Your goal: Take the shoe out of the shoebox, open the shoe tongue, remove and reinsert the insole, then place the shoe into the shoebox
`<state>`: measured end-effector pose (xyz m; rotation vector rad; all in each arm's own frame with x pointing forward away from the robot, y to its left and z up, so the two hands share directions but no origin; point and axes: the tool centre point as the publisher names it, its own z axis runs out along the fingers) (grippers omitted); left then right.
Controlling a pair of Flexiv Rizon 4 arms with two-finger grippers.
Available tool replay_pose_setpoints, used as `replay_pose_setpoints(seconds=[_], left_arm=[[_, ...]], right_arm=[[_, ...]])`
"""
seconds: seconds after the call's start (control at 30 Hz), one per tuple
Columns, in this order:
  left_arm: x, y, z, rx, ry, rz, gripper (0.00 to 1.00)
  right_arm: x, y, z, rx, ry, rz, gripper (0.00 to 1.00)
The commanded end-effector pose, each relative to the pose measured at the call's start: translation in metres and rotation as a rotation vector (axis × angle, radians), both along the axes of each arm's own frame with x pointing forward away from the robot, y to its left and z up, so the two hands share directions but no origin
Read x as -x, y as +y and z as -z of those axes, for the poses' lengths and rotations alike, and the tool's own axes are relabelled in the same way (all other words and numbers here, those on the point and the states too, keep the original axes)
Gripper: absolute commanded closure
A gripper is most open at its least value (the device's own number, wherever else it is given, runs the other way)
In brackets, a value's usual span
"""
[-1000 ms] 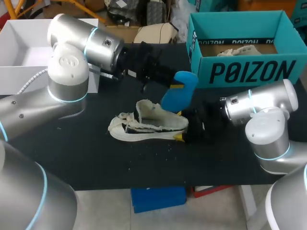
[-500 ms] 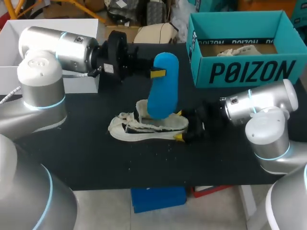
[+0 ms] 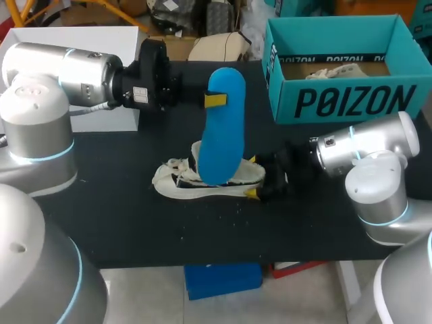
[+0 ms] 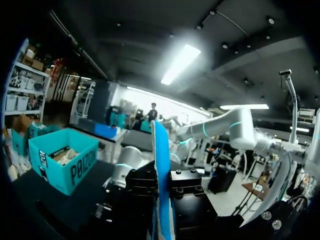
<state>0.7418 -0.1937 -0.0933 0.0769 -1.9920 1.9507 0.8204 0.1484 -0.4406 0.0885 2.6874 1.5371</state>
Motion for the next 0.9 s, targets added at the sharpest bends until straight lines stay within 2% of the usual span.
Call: replay_pose_setpoints(seconds=[0.03,0.5,0.87,0.9], left_arm=[[0.005,0.006,-0.01,0.004,0.007,-0.033,1.0],[0.01,0.004,-0.055,0.148,0.052,0.023,1.0],[0.011,0.004,-0.056,0.147,0.034,0.01,1.0],[0.011,0.004,-0.056,0.147,0.034,0.01,1.0]], right_arm=[[-0.001,-0.001,0.003,0.002,0.002,-0.001,1.0],[-0.001,-0.001,0.003,0.002,0.002,-0.001,1.0],[-0.001,-0.001,0.003,0.002,0.002,-0.001,1.0],[-0.001,-0.001,0.003,0.002,0.002,-0.001,0.95]])
